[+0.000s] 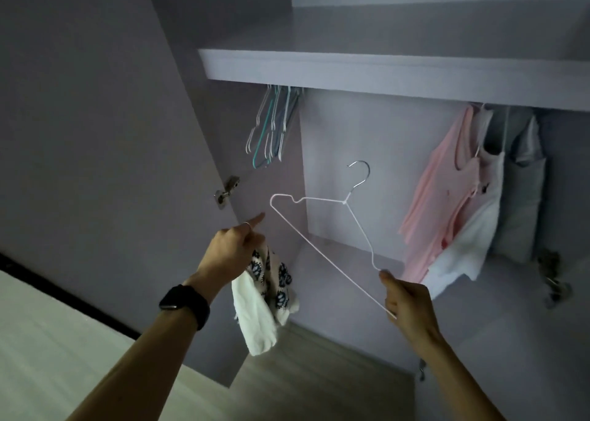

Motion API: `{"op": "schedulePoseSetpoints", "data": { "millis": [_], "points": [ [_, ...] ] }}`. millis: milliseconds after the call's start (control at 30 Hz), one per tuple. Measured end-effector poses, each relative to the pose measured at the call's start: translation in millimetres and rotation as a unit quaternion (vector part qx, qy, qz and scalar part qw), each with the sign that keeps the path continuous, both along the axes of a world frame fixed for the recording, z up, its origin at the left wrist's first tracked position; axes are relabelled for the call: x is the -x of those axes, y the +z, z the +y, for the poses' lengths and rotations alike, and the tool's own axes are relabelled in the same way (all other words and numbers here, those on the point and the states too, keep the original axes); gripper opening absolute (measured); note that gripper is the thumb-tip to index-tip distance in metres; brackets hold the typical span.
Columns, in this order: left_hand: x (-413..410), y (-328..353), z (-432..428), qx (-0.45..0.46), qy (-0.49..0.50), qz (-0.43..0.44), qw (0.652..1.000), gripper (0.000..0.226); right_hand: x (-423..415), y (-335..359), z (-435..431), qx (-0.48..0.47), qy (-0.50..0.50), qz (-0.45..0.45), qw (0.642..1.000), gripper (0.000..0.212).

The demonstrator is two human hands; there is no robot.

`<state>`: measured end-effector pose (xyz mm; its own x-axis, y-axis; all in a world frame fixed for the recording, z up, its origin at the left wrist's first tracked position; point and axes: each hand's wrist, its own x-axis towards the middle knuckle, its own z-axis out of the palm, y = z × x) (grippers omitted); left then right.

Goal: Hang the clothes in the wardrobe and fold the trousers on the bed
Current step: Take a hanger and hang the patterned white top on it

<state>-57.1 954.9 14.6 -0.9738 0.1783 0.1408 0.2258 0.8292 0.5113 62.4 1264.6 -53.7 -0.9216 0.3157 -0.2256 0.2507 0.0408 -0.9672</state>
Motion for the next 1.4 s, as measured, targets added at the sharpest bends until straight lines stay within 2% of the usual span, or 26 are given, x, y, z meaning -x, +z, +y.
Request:
{"op": "schedulePoseSetpoints", "data": {
  "millis": [67, 100, 133, 200, 267, 367, 433, 467, 533, 633, 733, 800, 867, 933, 1067, 1167, 1233, 1333, 1400],
  "points": [
    [-13.7, -7.4, 21.3, 0.018, -0.053, -0.041, 0.998, 0.070, -4.4, 0.0, 4.1, 0.052, 0.032, 0.008, 0.998, 0.065],
    [-21.0, -12.2, 31.1, 0.030, -0.070, -0.052, 0.996, 0.077, -5.1, 1.3, 7.7, 0.076, 0.049, 0.013, 0.996, 0.065],
    [-27.5, -16.0, 38.2, 0.038, -0.076, -0.060, 0.995, 0.074, -4.6, 2.6, 10.4, 0.093, 0.065, 0.016, 0.993, 0.064],
    [-34.2, -21.2, 45.2, 0.022, -0.062, -0.055, 0.996, 0.042, -3.3, 3.4, 15.4, 0.104, 0.091, 0.014, 0.990, 0.055],
    [-37.4, -21.5, 46.0, 0.019, -0.044, -0.036, 0.998, 0.018, 0.3, 2.8, 21.3, 0.055, 0.121, 0.013, 0.991, 0.053],
    [-39.0, -17.5, 41.9, 0.073, -0.059, 0.015, 0.995, 0.016, 10.8, -0.4, 30.2, -0.108, 0.217, 0.021, 0.970, 0.056],
    [-43.0, -17.2, 43.6, 0.113, -0.081, 0.037, 0.990, 0.018, 16.6, 0.2, 30.2, -0.131, 0.273, -0.015, 0.953, 0.045],
    [-47.4, -18.4, 45.1, 0.120, -0.089, 0.044, 0.988, 0.018, 18.5, 1.5, 27.7, -0.120, 0.290, -0.039, 0.948, 0.043],
    [-56.0, -18.7, 45.5, 0.120, -0.088, 0.058, 0.987, 0.017, 24.4, 8.2, 22.1, -0.060, 0.294, -0.084, 0.950, 0.053],
    [-57.0, -12.6, 37.0, 0.139, -0.085, 0.065, 0.985, 0.018, 39.5, 21.2, 21.5, 0.105, 0.295, -0.156, 0.937, 0.067],
    [-55.6, -4.2, 28.7, 0.193, -0.126, 0.059, 0.971, 0.032, 53.0, 40.0, 18.9, 0.160, 0.353, -0.170, 0.906, 0.058],
    [-50.9, 1.5, 26.7, 0.228, -0.165, 0.054, 0.958, 0.036, 66.5, 58.2, 8.6, 0.192, 0.344, -0.146, 0.908, 0.049],
    [-43.5, 8.5, 23.6, 0.245, -0.176, 0.047, 0.952, 0.032, 83.3, 80.7, -4.9, 0.266, 0.305, -0.105, 0.908, 0.037],
    [-34.0, 13.6, 18.1, 0.224, -0.169, 0.046, 0.959, 0.027, 94.9, 102.0, -16.4, 0.279, 0.311, -0.076, 0.905, 0.028],
    [-22.7, 16.5, 4.7, 0.227, -0.159, 0.041, 0.960, 0.026, 93.0, 118.1, -46.9, 0.229, 0.405, -0.068, 0.882, 0.038],
    [-11.5, 22.5, 6.7, 0.233, -0.176, 0.036, 0.956, 0.028, 95.0, 124.6, -69.3, 0.163, 0.369, -0.069, 0.913, 0.043],
    [-8.9, 25.7, 9.6, 0.223, -0.179, 0.040, 0.957, 0.030, 99.3, 126.9, -80.0, 0.159, 0.305, -0.041, 0.938, 0.043],
    [-13.5, 29.7, 3.7, 0.140, -0.150, 0.035, 0.978, 0.059, 101.7, 118.7, -80.7, 0.173, 0.141, 0.026, 0.974, 0.043],
    [-13.4, 36.5, -1.6, 0.050, -0.107, 0.016, 0.993, 0.076, 98.4, 102.1, -73.6, 0.102, 0.060, 0.057, 0.991, 0.045]
  ]
}}
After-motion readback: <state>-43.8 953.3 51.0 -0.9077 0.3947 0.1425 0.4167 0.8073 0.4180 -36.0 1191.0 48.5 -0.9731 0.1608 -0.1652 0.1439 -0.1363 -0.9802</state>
